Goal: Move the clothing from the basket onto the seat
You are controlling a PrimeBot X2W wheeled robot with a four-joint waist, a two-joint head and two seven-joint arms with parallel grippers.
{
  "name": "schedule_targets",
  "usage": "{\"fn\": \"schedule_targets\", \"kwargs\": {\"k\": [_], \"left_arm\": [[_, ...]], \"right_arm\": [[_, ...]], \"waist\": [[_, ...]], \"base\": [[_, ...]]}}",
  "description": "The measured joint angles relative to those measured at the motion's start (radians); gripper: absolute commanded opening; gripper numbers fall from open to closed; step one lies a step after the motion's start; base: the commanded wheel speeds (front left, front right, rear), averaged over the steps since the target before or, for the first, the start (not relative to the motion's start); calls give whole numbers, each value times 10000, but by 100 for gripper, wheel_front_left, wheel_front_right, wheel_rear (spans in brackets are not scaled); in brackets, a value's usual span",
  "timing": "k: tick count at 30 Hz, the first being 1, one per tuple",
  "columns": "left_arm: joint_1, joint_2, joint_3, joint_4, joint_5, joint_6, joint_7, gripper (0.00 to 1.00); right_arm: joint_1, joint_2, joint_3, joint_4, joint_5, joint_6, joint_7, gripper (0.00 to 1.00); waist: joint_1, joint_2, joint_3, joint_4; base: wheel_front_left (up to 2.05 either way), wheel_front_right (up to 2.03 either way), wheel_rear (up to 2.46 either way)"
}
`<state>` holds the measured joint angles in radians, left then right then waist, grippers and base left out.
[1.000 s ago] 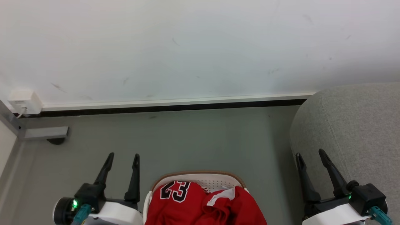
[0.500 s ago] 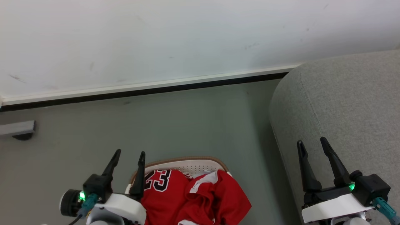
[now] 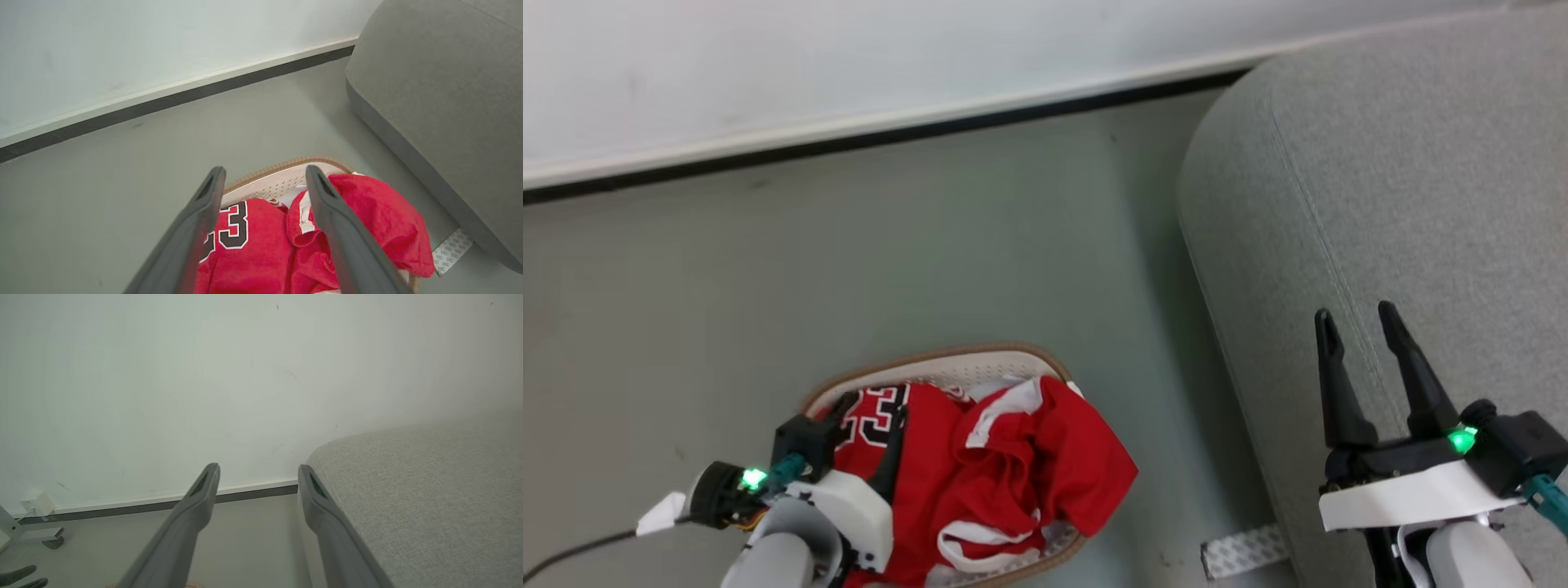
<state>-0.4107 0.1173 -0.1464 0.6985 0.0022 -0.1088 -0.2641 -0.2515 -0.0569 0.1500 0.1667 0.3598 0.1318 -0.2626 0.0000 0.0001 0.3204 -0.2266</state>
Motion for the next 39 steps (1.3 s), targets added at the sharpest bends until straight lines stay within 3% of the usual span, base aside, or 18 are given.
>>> {"fn": "schedule_targets", "kwargs": {"k": [8,17,26,36,37,38,39], "left_arm": [[-1612,596,-1009,2903,696,-144,15,100],[-3135,982,-1988,4976,1269,-186,460,100],[-3933,1145,-3156,5695,1628,-201,1273,100],[-4673,1628,-4094,5854,1768,-226,2890,100],[-4712,1691,-4109,5860,1768,-226,3030,85],[-4724,1745,-4117,5864,1768,-226,3078,47],[-4725,1766,-4113,5866,1756,-226,3076,47]], "right_arm": [[-561,31,-328,-382,52,0,0,100],[-1065,46,-280,-719,566,0,0,100],[-1473,48,-182,-968,890,0,0,100],[-1780,52,65,-1028,1310,0,0,100],[-1781,52,79,-1030,1348,0,0,100],[-1781,52,90,-1030,1350,0,0,100],[-1781,52,100,-1030,1367,0,0,100]], "waist": [[0,0,1181,-502],[0,0,2605,-1001],[1,0,3867,-1452],[2,0,4859,-1876],[2,0,4926,-1919],[2,0,4978,-1965],[1,0,5020,-2003]], "base": [[0,0,0],[0,0,0],[0,0,0],[0,0,0],[0,0,0],[0,0,0],[0,0,0]]}}
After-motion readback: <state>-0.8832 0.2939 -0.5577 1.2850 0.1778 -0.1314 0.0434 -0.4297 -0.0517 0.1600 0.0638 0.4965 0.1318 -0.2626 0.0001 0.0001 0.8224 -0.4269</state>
